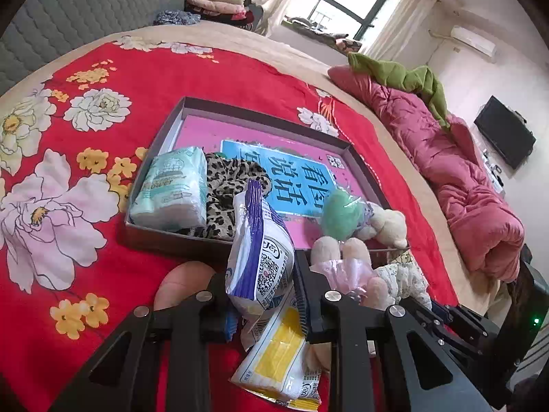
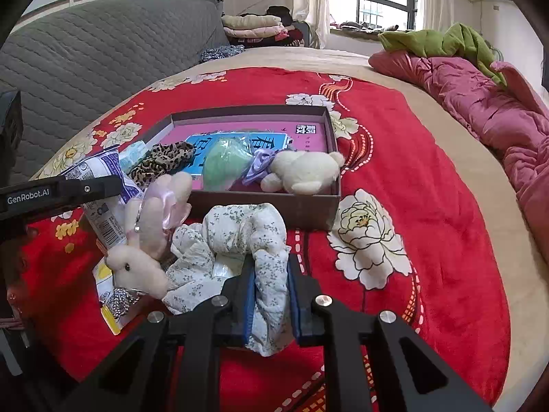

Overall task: Organize soft objects
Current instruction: 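Grasp the white floral scrunchie with the right tool while the left tool grasps the snack bag, then lift the scrunchie and snack bag and carry both over the pink box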

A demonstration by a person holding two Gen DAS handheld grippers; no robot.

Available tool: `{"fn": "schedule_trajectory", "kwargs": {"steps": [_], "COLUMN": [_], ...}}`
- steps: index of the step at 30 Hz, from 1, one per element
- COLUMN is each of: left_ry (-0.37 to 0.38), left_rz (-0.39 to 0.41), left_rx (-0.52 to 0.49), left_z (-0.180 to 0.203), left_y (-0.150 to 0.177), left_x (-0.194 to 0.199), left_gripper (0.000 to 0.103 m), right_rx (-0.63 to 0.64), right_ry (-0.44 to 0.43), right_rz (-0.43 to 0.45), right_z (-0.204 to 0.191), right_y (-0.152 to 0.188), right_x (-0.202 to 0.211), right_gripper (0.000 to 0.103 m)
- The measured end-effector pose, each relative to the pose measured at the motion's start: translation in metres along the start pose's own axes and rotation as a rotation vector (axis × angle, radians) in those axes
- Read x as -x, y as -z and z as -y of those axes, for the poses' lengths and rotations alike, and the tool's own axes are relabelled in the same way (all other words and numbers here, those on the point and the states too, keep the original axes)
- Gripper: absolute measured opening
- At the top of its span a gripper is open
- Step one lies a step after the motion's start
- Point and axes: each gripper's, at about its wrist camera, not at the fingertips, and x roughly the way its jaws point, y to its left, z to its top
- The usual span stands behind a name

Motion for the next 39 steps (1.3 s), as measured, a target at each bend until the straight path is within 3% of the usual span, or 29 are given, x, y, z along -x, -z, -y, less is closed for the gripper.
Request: {"fn": "schedule_trajectory", "kwargs": {"steps": [22,31,39], "left_ry": [0.066,0.09,0.094], "left_rz": [0.138,0.15,0.146], "left_rx": [0.088,0.114,0.046], "left_z": [-0.031,-0.032,-0.007], "left_y": [-0.018,-0.019,-0.015], "left_x": [0.05,0.064,0.071], "left_gripper": [0.024,0.024,0.024], "right_rx": [-0.001,-0.02,-0.027], "right_ry": [0.004,-0.005,-0.009], "right_rz": [0.044,0.079,0.109], "right_z": [-0.002,0.004,0.007], "right_y": [-0.014,-0.019,-0.026], "right_x": [0.018,0.029,0.041], "right_gripper": [0.017,0.017,0.015]}}
